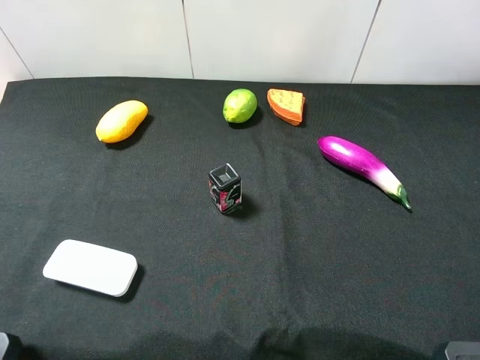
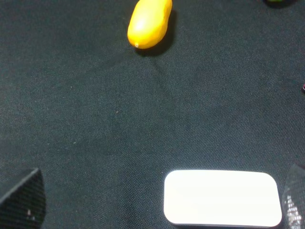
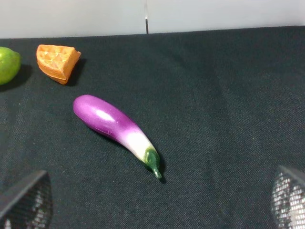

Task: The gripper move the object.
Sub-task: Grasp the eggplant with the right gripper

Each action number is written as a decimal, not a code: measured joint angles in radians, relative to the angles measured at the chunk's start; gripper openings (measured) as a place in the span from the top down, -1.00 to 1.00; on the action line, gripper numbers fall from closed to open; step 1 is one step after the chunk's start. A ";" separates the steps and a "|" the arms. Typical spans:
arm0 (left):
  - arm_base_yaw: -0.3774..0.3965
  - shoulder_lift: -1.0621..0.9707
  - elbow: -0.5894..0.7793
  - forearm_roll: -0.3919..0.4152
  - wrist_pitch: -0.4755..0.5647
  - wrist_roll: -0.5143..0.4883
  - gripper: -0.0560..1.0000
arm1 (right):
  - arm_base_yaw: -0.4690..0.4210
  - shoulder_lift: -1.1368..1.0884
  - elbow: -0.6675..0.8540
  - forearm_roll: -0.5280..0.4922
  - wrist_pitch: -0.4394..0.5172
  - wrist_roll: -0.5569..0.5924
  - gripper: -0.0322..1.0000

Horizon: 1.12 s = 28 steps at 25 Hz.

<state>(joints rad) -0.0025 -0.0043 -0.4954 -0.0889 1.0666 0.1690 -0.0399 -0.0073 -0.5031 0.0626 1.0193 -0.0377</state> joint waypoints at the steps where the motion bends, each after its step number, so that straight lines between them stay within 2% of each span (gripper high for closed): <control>1: 0.000 0.000 0.000 0.000 0.000 0.000 -0.99 | 0.000 0.000 0.000 0.000 0.000 0.000 -0.41; 16: 0.000 0.000 0.000 0.000 0.000 0.000 -0.98 | 0.000 0.036 0.001 0.001 0.000 0.000 -0.41; 22: 0.000 0.000 0.000 0.002 0.000 0.000 -0.98 | 0.000 0.246 -0.016 0.003 0.000 0.000 -0.41; 28: 0.000 0.000 0.000 0.002 0.000 0.000 -0.98 | 0.000 0.491 -0.113 0.004 -0.004 -0.038 -0.41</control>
<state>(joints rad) -0.0025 -0.0043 -0.4954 -0.0865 1.0666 0.1690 -0.0399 0.4840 -0.6157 0.0667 1.0151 -0.0755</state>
